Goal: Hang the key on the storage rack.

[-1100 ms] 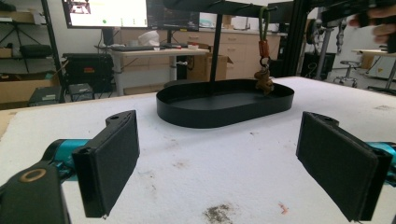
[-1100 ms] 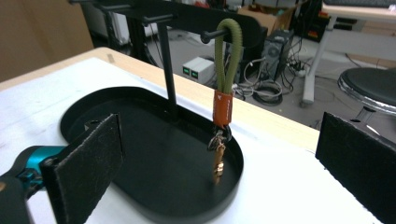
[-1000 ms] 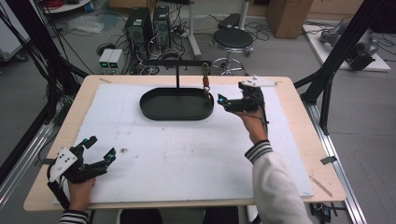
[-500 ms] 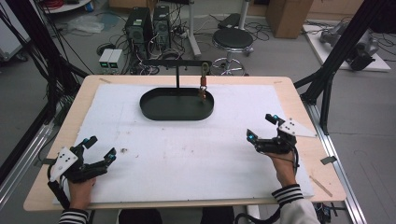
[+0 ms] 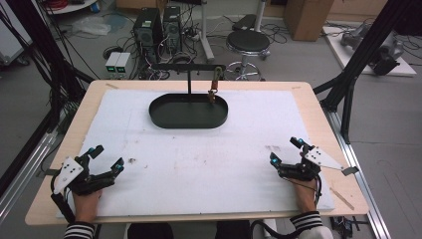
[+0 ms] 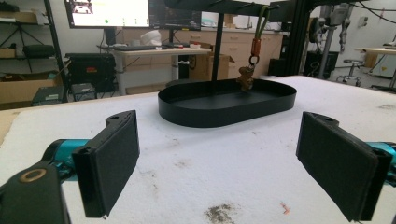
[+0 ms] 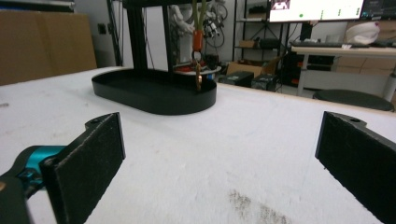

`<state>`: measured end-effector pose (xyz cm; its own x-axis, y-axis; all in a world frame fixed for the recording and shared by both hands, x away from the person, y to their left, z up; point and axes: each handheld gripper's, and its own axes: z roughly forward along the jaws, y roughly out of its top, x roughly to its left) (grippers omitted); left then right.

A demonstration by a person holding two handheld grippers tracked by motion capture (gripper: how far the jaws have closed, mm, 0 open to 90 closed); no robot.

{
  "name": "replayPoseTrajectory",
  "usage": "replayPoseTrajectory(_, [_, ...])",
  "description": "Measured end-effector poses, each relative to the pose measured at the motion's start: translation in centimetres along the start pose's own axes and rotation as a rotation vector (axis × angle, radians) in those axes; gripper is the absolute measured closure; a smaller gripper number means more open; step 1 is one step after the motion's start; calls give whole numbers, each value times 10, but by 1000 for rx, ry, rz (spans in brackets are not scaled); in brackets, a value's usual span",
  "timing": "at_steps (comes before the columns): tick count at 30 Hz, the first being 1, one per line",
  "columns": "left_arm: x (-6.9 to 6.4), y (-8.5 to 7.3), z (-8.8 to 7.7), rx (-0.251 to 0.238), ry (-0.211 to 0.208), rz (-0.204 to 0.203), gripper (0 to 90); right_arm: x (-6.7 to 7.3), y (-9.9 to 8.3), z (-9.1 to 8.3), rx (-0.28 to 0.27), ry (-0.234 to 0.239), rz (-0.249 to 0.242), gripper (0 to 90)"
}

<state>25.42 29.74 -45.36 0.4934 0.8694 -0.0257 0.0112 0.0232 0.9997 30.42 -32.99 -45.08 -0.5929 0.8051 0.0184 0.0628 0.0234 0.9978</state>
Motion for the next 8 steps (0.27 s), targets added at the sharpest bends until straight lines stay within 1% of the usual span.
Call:
replayPoseTrajectory(3, [0,0,0,1,1,-3,138,-1,-1,0,-2,2,9,4])
replayPoseTrajectory(5, [0,0,0,0,0,-2,138,-1,-1,0,-1,-6,14,5])
replayPoseTrajectory(8, [0,0,0,-3,-1,1,138,1,-1,1,8,-11,-10,5])
